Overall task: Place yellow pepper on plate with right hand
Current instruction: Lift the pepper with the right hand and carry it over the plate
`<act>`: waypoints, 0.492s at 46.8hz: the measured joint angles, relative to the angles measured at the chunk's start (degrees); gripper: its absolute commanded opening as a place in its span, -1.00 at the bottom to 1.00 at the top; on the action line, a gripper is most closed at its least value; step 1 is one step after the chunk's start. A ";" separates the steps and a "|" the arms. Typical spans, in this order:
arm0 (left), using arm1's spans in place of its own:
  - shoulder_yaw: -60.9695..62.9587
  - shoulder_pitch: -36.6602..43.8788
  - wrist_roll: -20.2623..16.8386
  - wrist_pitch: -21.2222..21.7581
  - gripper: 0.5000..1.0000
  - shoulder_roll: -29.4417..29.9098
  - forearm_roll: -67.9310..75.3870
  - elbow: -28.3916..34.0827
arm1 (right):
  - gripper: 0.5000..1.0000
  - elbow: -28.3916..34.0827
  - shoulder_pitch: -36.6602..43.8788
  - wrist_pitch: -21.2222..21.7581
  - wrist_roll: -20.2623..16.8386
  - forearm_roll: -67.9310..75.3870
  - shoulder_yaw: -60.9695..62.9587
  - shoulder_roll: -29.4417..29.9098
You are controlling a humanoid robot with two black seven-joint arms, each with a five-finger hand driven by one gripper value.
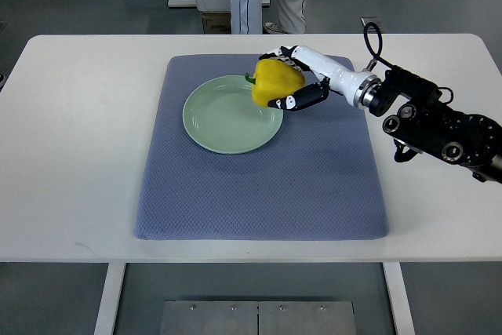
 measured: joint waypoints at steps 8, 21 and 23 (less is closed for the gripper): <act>0.00 0.00 -0.02 0.00 1.00 0.00 0.03 -0.01 | -1.00 -4.14 1.90 0.00 -1.26 0.00 -0.37 5.75; -0.01 -0.02 -0.02 0.00 1.00 0.00 0.02 -0.03 | -1.00 -9.30 3.99 0.01 -2.55 0.00 -2.33 11.80; 0.00 -0.01 -0.02 0.01 1.00 0.00 0.01 -0.04 | -1.00 -9.79 4.38 0.01 -2.75 0.00 -2.60 11.83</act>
